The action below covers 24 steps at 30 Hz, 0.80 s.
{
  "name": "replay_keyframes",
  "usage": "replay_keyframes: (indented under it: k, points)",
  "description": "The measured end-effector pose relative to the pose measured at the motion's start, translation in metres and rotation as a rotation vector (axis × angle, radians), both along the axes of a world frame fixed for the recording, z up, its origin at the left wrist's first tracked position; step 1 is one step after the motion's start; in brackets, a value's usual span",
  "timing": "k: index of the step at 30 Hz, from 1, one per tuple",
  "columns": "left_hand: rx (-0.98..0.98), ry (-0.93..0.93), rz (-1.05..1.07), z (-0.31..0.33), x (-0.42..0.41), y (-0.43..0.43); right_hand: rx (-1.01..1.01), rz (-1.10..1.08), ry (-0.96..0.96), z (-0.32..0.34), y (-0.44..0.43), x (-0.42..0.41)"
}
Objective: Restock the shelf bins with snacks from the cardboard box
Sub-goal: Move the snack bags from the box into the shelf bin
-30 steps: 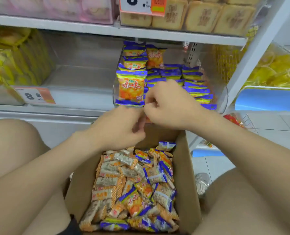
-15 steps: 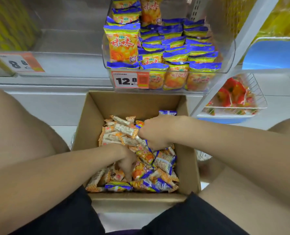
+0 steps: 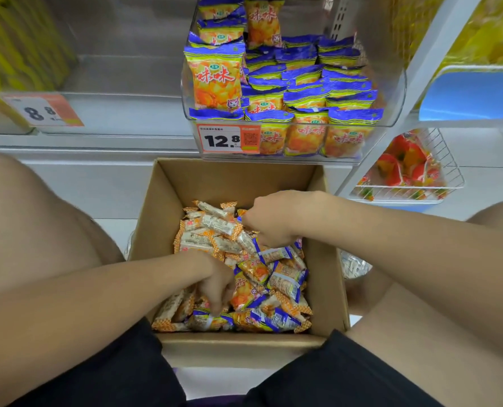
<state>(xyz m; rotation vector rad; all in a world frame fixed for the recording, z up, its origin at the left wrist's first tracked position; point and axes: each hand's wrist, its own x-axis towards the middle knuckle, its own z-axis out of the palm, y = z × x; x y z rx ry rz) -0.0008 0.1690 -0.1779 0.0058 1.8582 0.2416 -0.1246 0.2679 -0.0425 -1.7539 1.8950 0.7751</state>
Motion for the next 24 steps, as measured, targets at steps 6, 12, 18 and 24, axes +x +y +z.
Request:
replay_keyframes:
  k: [6,12,18,24]
  points:
    - [-0.046,0.047,-0.149,-0.015,0.008,0.0,-0.016,-0.021,-0.033,-0.007,-0.001,-0.001]
    - [0.068,0.386,0.371,0.068,-0.045,-0.037,-0.11,-0.072,-0.035,-0.003,-0.008,-0.023]
    - [0.338,0.589,1.134,0.14,-0.059,-0.045,-0.314,-0.215,-0.228,0.028,-0.001,-0.045]
    - [0.347,0.738,1.368,0.182,-0.053,-0.047,-0.579,-0.491,-0.468,0.057,-0.001,-0.045]
